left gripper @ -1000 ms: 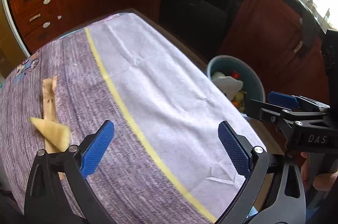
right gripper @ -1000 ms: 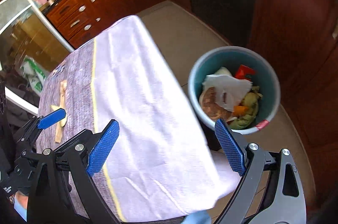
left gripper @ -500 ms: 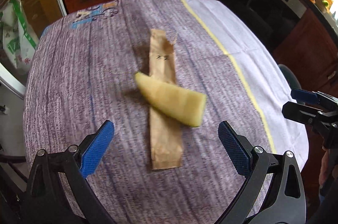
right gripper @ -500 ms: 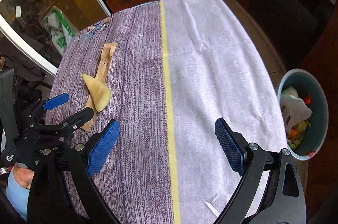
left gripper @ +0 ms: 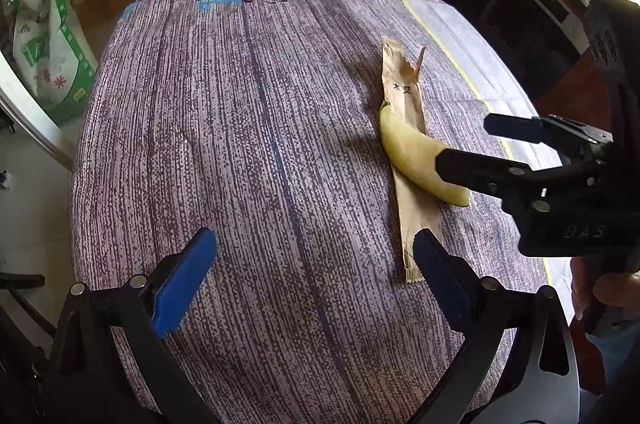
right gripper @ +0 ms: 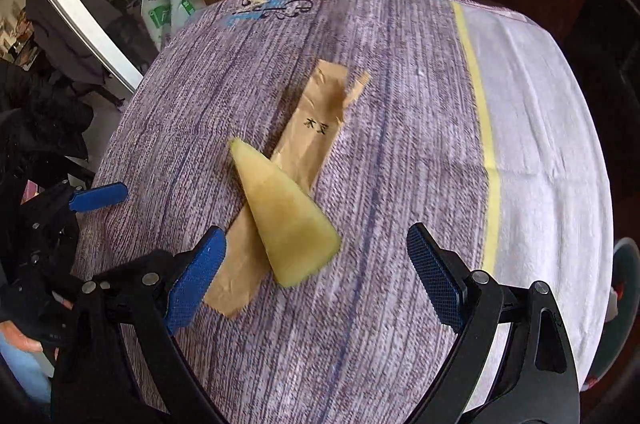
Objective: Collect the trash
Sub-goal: 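Grasp the brown paper strip with the left tool while the right tool grasps the melon rind, then carry the paper strip and melon rind over the teal bin and open both tools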
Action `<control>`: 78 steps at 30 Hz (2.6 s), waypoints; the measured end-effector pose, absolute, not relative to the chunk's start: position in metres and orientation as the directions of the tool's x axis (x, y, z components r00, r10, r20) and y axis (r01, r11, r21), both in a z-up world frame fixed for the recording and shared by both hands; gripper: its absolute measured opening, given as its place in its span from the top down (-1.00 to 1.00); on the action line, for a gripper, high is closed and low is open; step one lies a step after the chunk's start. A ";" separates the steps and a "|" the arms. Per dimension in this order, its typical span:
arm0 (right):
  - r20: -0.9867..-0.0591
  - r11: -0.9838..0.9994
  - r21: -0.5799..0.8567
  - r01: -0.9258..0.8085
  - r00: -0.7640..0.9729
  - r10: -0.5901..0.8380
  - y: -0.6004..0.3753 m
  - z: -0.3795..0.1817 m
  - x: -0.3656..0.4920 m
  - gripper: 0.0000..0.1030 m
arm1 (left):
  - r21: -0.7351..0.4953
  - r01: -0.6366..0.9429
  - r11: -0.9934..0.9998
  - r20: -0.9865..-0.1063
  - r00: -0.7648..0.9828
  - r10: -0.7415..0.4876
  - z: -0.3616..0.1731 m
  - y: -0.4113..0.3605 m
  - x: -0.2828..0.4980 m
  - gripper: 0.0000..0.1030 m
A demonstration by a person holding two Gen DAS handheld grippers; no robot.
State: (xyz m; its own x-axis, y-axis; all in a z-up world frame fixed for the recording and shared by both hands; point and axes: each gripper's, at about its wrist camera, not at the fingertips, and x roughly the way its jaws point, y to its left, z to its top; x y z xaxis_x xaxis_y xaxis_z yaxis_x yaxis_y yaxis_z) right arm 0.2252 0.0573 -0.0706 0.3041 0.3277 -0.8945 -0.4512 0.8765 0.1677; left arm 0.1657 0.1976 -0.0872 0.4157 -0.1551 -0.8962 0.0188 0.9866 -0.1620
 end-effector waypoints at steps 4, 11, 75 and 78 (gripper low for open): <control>-0.887 0.860 0.119 -0.496 0.337 0.317 0.085 -0.070 0.231 -0.29 | -0.171 0.032 0.985 -0.896 0.410 -0.169 -0.093 0.199 0.170 -0.92; -0.909 0.832 0.056 -0.552 0.315 0.271 0.115 -0.089 0.238 -0.02 | -0.190 0.040 0.981 -0.897 0.400 -0.190 -0.102 0.211 0.183 -0.92; -0.720 0.857 0.512 -0.054 0.518 0.462 -0.257 -0.039 0.136 0.72 | 0.037 0.475 0.879 -0.873 0.444 -0.203 -0.021 -0.093 0.186 0.90; -0.706 0.852 0.524 -0.002 0.559 0.435 -0.296 -0.039 0.130 0.72 | 0.025 0.521 0.853 -0.877 0.421 -0.231 -0.020 -0.133 0.194 0.90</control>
